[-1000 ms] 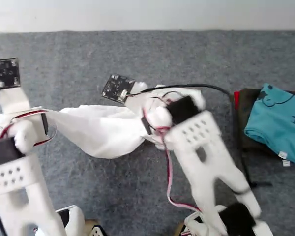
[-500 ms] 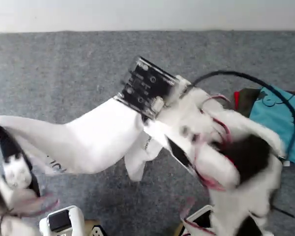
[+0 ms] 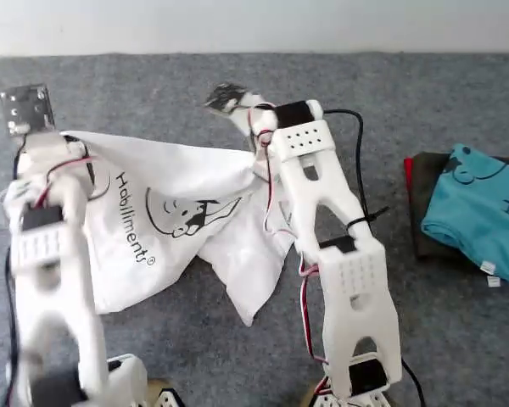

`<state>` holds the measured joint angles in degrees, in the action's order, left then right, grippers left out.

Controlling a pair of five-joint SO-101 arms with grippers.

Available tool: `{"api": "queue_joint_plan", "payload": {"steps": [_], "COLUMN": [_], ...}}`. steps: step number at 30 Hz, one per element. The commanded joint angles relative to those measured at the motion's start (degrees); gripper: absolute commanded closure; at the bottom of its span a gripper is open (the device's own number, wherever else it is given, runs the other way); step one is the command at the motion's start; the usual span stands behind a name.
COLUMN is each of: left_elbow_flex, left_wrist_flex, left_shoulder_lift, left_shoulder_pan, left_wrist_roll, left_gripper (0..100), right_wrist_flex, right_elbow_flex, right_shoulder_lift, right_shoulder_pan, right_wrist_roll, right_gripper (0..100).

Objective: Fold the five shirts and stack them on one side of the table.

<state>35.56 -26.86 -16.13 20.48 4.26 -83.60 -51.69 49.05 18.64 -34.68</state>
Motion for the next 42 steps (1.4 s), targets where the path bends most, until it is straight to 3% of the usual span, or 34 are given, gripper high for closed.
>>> {"api": "queue_joint_plan", "payload": {"steps": [1, 4, 7, 12, 17, 19, 23, 28, 34, 38, 42], "left_elbow_flex": [-15.87, -25.98, -29.41, -29.67, -26.86, -26.24, -25.36, -25.36, -25.36, -25.36, -25.36], "left_wrist_flex": [-2.9, -11.6, -13.98, -13.8, -14.24, -14.33, -17.93, -20.13, -20.66, -22.86, -26.29], "left_shoulder_lift": [16.35, 21.71, 22.68, 22.77, 22.15, 22.33, 22.15, 22.15, 22.15, 22.15, 22.15], "left_shoulder_pan": [1.23, 0.7, -0.62, -0.62, -0.44, -0.35, -0.35, -0.53, -0.44, -0.35, 0.0], "left_wrist_roll": [8.97, 9.49, 9.32, 9.32, 9.23, 7.74, 4.92, 4.84, 4.84, 4.84, 4.75], "left_gripper": [99, 99, 99, 99, 99, 99, 99, 99, 99, 99, 99], "right_wrist_flex": [-2.86, -9.54, -16.48, -19.3, -19.65, -19.65, -19.12, -9.27, -4.62, -9.1, -18.07], "right_elbow_flex": [-21.98, -36.13, -45.36, -41.85, -30.15, -20.92, 4.48, 27.25, 33.23, 33.05, 34.2], "right_shoulder_lift": [7.34, 11.56, 13.67, 10.51, 4.88, -0.75, -14.37, -19.82, -15.78, -13.49, -13.58], "right_shoulder_pan": [-4.26, -5.85, -6.46, -7.96, -7.16, -6.11, -2.33, 2.59, 6.29, 5.05, 5.14], "right_wrist_roll": [16.44, 24.35, 24.35, 17.32, 14.95, 15.12, 15.56, 11.96, 12.04, 11.43, 6.15], "right_gripper": [76.1, 63.8, 66.9, 77.5, 94.7, 90.0, 71.3, 75.2, 80.1, 99.8, 98.7]}}
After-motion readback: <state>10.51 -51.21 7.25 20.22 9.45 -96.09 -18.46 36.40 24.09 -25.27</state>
